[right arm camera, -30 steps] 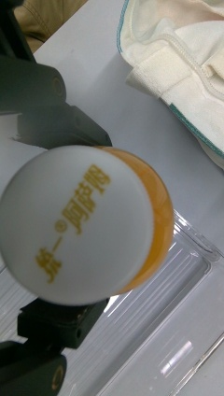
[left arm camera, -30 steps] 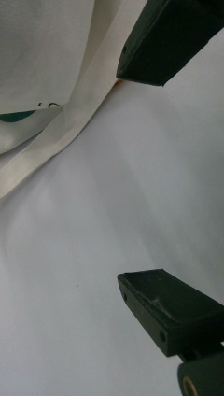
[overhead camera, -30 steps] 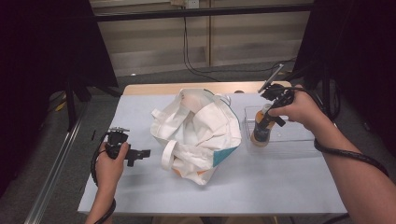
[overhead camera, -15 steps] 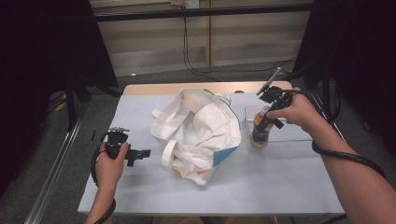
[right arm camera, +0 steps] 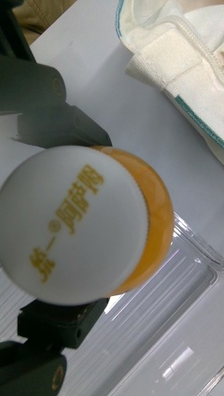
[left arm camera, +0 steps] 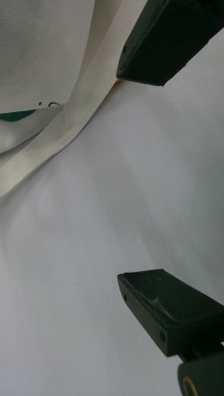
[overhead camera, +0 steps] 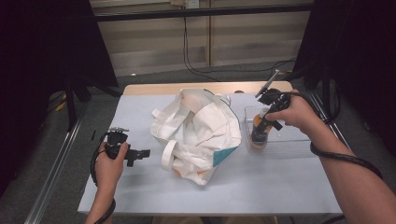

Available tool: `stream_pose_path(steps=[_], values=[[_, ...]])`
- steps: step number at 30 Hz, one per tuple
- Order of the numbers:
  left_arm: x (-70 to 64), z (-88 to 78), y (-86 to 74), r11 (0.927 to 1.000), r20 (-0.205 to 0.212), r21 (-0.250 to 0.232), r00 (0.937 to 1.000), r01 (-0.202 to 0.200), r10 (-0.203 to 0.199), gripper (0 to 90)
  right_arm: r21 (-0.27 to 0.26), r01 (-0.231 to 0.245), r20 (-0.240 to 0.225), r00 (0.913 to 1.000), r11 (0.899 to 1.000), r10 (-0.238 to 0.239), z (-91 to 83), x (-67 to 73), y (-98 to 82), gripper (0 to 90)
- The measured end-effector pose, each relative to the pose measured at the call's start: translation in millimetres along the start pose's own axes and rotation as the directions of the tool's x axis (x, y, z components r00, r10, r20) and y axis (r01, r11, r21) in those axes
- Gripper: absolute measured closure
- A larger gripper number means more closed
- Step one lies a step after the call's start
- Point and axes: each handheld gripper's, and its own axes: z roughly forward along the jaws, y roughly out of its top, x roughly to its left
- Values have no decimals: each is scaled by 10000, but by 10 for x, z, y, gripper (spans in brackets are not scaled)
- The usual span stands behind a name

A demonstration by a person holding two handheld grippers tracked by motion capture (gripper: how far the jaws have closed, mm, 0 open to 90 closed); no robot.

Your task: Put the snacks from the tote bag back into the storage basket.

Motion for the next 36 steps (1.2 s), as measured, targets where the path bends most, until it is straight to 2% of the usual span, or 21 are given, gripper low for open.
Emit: stream_pose_path(steps=[17,25,27,31,35,36], values=[[-8,1,9,10000,55,31,10000,-23,23,37,-30,48,-9,10000,10000,-48,77,10,7,301],[-3,3,6,9998,-21,94,9999,-146,146,37,123,177,96,9998,9998,-178,133,19,12,301],[-3,6,7,9999,-20,106,9999,-135,136,37,-15,178,19,9998,9998,-178,140,10,10,301],[-15,18,5,10000,5,23,10000,-6,6,37,66,70,50,10000,10000,-70,135,13,2,300],[-22,16,8,10000,6,19,10000,12,-12,37,-26,169,64,9998,9999,-168,141,4,-15,298],[-22,15,7,10000,17,24,10000,4,-4,37,36,47,44,10000,10000,-47,137,11,-18,298]])
